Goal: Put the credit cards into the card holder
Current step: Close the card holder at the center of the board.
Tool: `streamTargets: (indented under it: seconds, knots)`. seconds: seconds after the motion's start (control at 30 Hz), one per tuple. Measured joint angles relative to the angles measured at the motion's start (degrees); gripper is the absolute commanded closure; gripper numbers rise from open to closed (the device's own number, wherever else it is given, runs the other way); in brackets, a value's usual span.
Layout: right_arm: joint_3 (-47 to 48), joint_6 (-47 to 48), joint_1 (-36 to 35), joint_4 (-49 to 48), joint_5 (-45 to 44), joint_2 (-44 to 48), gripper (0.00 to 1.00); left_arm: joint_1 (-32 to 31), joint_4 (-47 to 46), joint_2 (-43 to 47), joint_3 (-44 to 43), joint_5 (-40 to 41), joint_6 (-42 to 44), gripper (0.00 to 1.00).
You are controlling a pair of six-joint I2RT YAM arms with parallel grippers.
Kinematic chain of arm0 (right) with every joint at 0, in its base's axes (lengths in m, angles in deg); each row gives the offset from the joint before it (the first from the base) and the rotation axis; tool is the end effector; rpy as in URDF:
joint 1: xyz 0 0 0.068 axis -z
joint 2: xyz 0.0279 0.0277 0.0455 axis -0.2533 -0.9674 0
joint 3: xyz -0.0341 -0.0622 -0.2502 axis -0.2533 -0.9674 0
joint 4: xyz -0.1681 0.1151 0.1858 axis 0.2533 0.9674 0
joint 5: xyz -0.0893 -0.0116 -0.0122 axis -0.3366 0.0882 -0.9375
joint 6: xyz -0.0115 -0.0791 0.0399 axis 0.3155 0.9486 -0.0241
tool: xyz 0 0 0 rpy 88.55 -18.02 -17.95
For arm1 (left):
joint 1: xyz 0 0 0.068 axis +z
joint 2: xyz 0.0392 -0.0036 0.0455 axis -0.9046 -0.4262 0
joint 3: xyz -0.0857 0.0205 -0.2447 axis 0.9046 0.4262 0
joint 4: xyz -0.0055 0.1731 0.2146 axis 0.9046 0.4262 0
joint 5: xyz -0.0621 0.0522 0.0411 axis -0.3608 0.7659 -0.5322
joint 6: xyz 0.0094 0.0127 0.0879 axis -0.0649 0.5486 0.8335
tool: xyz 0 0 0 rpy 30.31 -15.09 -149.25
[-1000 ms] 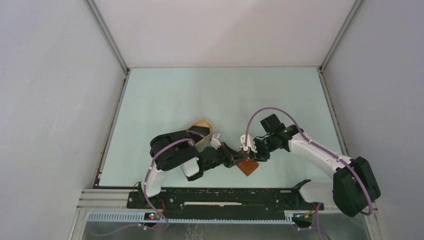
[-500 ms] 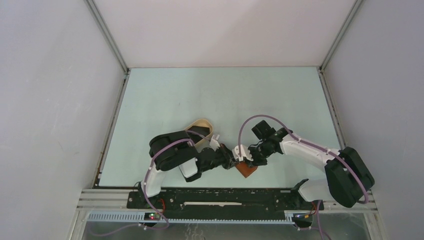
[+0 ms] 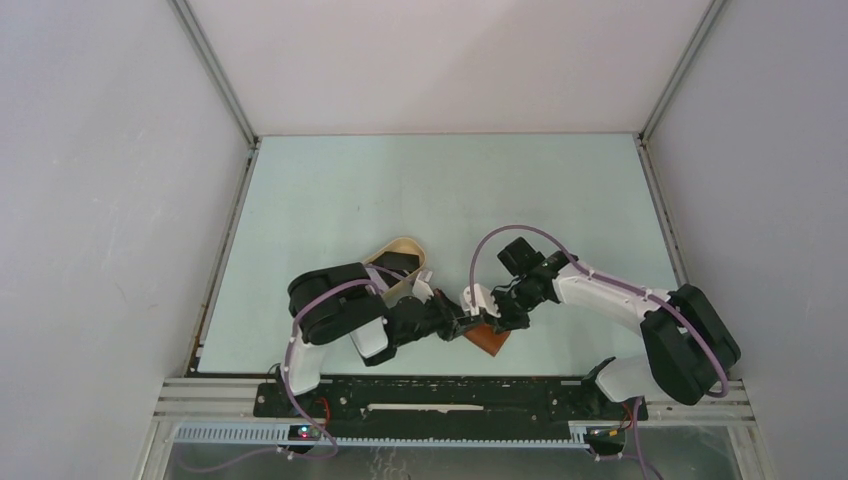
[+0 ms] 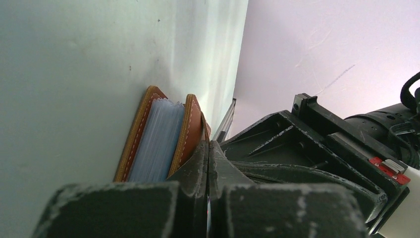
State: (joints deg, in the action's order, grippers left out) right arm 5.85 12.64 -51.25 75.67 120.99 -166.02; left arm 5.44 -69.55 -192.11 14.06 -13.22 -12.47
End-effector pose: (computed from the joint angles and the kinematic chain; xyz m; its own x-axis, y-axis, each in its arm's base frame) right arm 0.1759 0.1873 0.1155 0.2007 -0.7706 -0.6049 -0.9621 -0.2714 0.0265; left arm 0.1604 -0.2790 0.0402 -0.8860 -0.4635 0.0124 -0.1262 0.2155 -0.9683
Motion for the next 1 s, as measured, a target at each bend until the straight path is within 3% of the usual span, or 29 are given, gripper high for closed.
streamTargets:
  seconds: [0.57, 1.0]
  knots:
    - [2.8, -6.4, -1.1, 1.1, -2.2, -2.9, 0.89, 0.0, 3.0, 1.6, 0.4, 0.0, 0.4, 1.0]
    - [4.6, -8.0, 0.0, 3.5, -1.4, -4.1, 0.77, 0.0, 4.6, 2.4, 0.7, -0.1, 1.0, 1.0]
